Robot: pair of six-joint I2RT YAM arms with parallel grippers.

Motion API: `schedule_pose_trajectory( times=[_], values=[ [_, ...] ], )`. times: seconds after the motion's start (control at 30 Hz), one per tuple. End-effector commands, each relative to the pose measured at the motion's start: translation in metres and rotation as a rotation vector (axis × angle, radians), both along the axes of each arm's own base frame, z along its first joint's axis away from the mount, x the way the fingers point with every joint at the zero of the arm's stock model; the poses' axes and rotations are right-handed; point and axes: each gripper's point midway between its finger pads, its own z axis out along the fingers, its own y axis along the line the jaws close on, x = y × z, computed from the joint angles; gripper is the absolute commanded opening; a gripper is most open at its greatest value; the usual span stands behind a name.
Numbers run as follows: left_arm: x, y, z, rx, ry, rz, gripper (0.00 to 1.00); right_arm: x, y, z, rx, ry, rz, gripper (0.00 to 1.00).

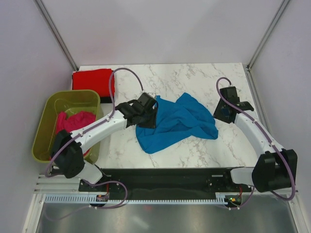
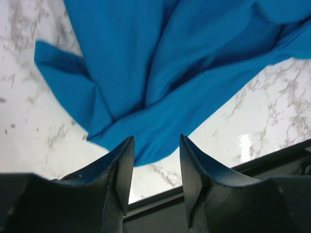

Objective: Fold and stack the t-shirts
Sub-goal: Flatten the tshirt out

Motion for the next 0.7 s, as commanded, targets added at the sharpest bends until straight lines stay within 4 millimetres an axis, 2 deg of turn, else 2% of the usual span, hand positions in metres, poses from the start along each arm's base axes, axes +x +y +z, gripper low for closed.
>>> schedule_pose_trajectory(
  times=[0.0,0.07,0.2,0.4,0.53,0.63,0.67],
  values=[
    [0.024,-0.007,-0.008,0.039,-0.014,-0.018,0.50,0.013,0.008,-0.022,0.098,0.020,-0.035,0.45],
    [0.025,-0.013,-0.012,0.033,0.005,-0.035,0.50,0.015,0.013,-0.031,0.135,0.032,-0.021,0.45],
    [0.021,-0.008,-0.035,0.075,0.055,-0.028,0.50,0.006,0.015,-0.046,0.144,0.068,-0.013,0.47],
    [0.000,0.000,-0.057,0.091,0.134,-0.038,0.50,-0.012,0.012,-0.065,0.130,0.104,0.003,0.49],
    [-0.008,0.010,-0.065,0.111,0.152,-0.024,0.50,-0.016,0.008,-0.079,0.102,0.123,0.017,0.50],
    [-0.014,0.017,-0.071,0.128,0.164,-0.015,0.49,-0.011,0.008,-0.083,0.096,0.107,0.025,0.42],
    [-0.016,0.019,-0.070,0.129,0.162,-0.010,0.48,-0.007,0.007,-0.081,0.089,0.093,0.037,0.28]
  ],
)
